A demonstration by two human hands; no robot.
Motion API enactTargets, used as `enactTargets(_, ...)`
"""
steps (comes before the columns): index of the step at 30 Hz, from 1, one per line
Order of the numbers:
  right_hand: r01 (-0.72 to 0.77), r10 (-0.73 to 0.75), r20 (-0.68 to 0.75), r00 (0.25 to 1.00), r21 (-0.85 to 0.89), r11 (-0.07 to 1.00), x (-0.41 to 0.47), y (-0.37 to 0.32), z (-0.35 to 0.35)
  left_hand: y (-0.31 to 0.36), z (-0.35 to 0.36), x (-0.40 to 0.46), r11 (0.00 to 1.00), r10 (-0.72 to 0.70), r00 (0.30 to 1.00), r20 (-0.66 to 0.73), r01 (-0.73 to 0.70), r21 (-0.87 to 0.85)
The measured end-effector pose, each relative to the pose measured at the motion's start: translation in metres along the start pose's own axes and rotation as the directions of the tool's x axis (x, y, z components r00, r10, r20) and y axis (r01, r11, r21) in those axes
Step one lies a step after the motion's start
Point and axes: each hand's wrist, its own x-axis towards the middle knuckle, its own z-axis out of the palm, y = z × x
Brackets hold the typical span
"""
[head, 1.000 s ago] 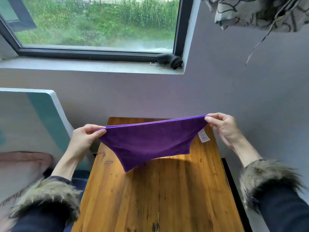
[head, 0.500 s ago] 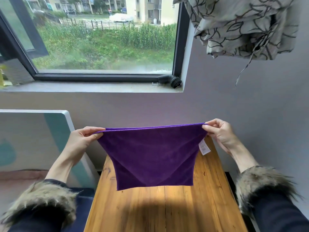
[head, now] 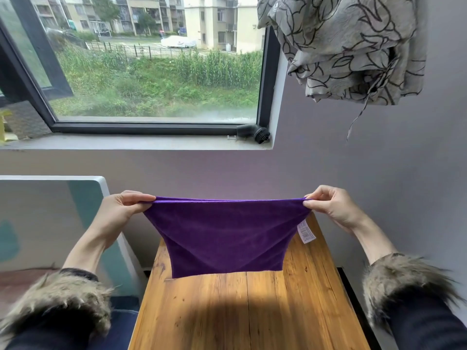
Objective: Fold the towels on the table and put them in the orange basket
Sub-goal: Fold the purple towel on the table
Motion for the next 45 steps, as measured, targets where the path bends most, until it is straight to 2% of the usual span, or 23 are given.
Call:
enactTargets(5,0.048,-0.047,0.007,0.999,-0.188,0.981,-0.004,-0.001,0.002,0.002,0.002,0.007,0.992,0.006,1.0,-0.025,-0.003,0.127)
enactTargets(8,0.07,-0.069,0.012,0.998,-0.233,0.97,-0.002,0.001,0.008,0.001,0.002,0.011,0.98,0.019,0.998,-0.055,-0.008,0.198)
enactTargets(13,0.057,-0.051,0.04,0.998,-0.147,0.987,-0.004,-0.001,0.012,0.0,-0.002,0.011,0.977,0.019,0.999,-0.049,-0.008,0.212)
enactTargets(17,-0.038,0.026,0.181,0.983,0.063,0.997,-0.009,-0.002,0.012,-0.002,-0.005,0.01,0.984,0.006,0.999,-0.041,0.002,0.178)
enactTargets(19,-0.061,0.041,0.234,0.971,0.078,0.995,-0.009,0.0,0.011,-0.003,-0.007,0.011,0.986,0.002,0.999,-0.042,0.005,0.164)
enactTargets(21,-0.066,0.059,0.257,0.965,0.02,0.998,-0.01,0.002,0.011,-0.004,-0.009,0.011,0.988,0.0,0.999,-0.048,0.007,0.154)
enactTargets(24,-0.028,0.068,0.264,0.962,-0.155,0.988,-0.008,0.003,0.012,-0.005,-0.009,0.012,0.991,-0.009,0.998,-0.055,0.016,0.129)
enactTargets(27,0.029,0.025,0.216,0.976,-0.242,0.97,-0.003,0.004,0.014,-0.006,-0.007,0.012,0.995,-0.031,0.998,-0.046,0.035,0.089)
enactTargets(32,-0.003,0.005,0.015,1.0,-0.105,0.994,0.005,0.011,0.013,-0.01,-0.005,0.011,0.991,-0.055,0.997,0.047,0.048,0.123)
enactTargets(38,-0.088,0.087,0.048,0.995,0.027,0.996,0.004,0.027,0.005,-0.02,0.003,0.007,0.978,-0.102,0.987,0.127,0.077,0.193)
enactTargets(40,-0.113,0.11,0.037,0.993,0.107,0.988,-0.002,0.032,0.001,-0.021,0.005,0.001,0.987,-0.116,0.976,0.182,0.093,0.13)
enactTargets(43,-0.15,0.133,0.087,0.987,0.229,0.962,-0.015,0.038,-0.011,-0.019,0.005,-0.012,0.957,-0.156,0.941,0.301,0.22,-0.191)
enactTargets(45,-0.179,0.155,0.114,0.981,0.242,0.954,-0.022,0.041,-0.018,-0.025,0.005,-0.016,0.935,-0.146,0.929,0.341,0.242,-0.259)
